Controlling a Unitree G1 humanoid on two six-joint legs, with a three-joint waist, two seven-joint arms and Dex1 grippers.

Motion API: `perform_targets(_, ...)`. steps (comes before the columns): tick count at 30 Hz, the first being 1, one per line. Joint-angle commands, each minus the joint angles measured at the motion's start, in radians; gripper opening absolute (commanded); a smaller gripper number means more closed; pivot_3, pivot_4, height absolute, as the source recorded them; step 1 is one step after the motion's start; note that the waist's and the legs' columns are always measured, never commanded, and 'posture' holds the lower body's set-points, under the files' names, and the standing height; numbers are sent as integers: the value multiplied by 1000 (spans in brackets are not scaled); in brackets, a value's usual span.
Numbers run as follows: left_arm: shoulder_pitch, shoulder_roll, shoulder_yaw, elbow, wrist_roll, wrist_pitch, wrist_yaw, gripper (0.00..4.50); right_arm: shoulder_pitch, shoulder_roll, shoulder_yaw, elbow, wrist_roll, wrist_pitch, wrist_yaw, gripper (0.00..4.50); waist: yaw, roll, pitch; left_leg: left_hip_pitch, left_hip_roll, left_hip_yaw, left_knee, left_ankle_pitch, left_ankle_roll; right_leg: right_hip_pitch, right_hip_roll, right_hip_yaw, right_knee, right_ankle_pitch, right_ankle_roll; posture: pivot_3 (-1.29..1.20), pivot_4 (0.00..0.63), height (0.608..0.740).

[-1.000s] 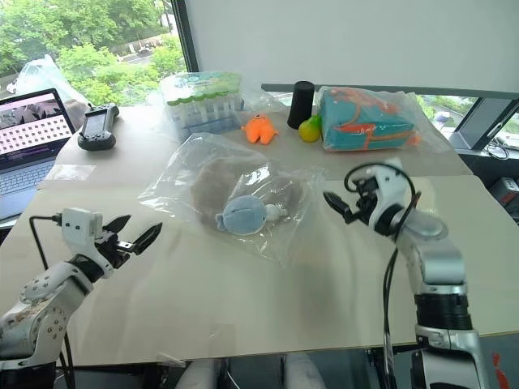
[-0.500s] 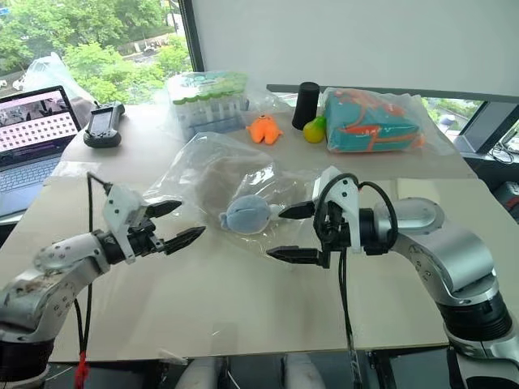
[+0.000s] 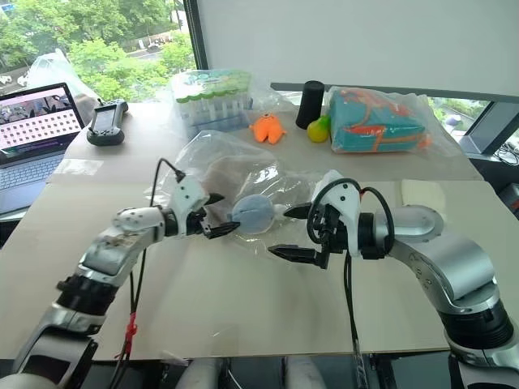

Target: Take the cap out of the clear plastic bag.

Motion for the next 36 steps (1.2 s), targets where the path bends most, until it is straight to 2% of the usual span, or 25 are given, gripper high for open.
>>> perform_targets(1, -38, -46, -32, 75, 44, -71, -32, 4421, 5, -5, -37, -44, 19, 10, -22, 4500, 1, 0, 0, 0, 0, 0, 0, 0, 0, 0, 0, 0, 0, 0, 0, 0, 150, 740)
perform_targets(6, -40, -86, -26, 108, 59, -93, -61, 4421, 23, -7, -41, -59, 19, 12, -39, 4500, 0, 0, 0, -1, 0, 0, 0, 0, 0, 0, 0, 0, 1, 0, 0, 0, 150, 740)
perform_targets(9, -33, -97, -8, 95, 46, -88, -72, 3673, 29, -6, -43, -61, 17, 12, -49, 4500, 0, 0, 0, -1, 0, 0, 1, 0, 0, 0, 0, 0, 1, 0, 0, 0, 150, 740)
perform_targets(15, -13, -94, 3, 71, 54, -89, -82, 1304, 31, -5, -33, -51, 7, 3, -51, 4500, 0, 0, 0, -1, 0, -1, 1, 0, 0, 0, 0, 0, 1, 0, 0, 0, 150, 740)
perform_targets(18, 4, -98, 11, 45, 42, -84, -92, 233, 32, -6, -27, -42, -2, -5, -47, 4500, 0, 0, 0, -1, 0, -1, 1, 0, 0, 0, 0, 0, 1, 0, 0, 0, 150, 740)
perform_targets(19, 11, -97, 12, 30, 35, -81, -100, 98, 32, -6, -25, -39, -6, -7, -47, 4500, 0, 0, 0, -1, 0, -1, 1, 0, 0, 0, 0, 0, 1, 0, 0, 0, 150, 740)
perform_targets(23, 24, -96, 20, 0, 28, -67, -100, 98, 31, -5, -19, -31, -14, -12, -44, 4500, 1, 0, 0, -1, 0, -1, 1, 0, 0, 0, 0, 0, 1, 0, 0, 0, 150, 740)
perform_targets(27, 26, -94, 86, -65, -31, -63, -107, 98, 35, -7, -17, -28, -23, -14, -41, 4500, 0, 0, 0, -1, 0, -1, 1, 0, 0, 0, 0, 0, 1, 0, 0, 0, 150, 740)
perform_targets(30, 63, -47, 125, -209, -157, 63, -187, 823, 45, -16, -24, -21, -36, -18, -40, 4500, -3, 0, 0, -1, 0, -1, 1, 0, 0, 0, 0, 0, 1, 0, 0, 0, 150, 740)
perform_targets(33, 102, -2, 179, -342, -344, 247, -246, 1861, 60, -27, -43, -13, -42, -23, -31, 4500, -5, 0, 0, -1, 0, -1, 1, 0, 0, 0, 0, 0, 1, 0, 0, 0, 150, 740)
perform_targets(36, 124, 30, 159, -382, -358, 296, -251, 2875, 82, -46, -61, 2, -55, -36, -26, 4500, -4, 0, 0, 0, 1, -1, 2, 0, 0, 0, 0, 0, 2, 0, 1, 0, 150, 740)
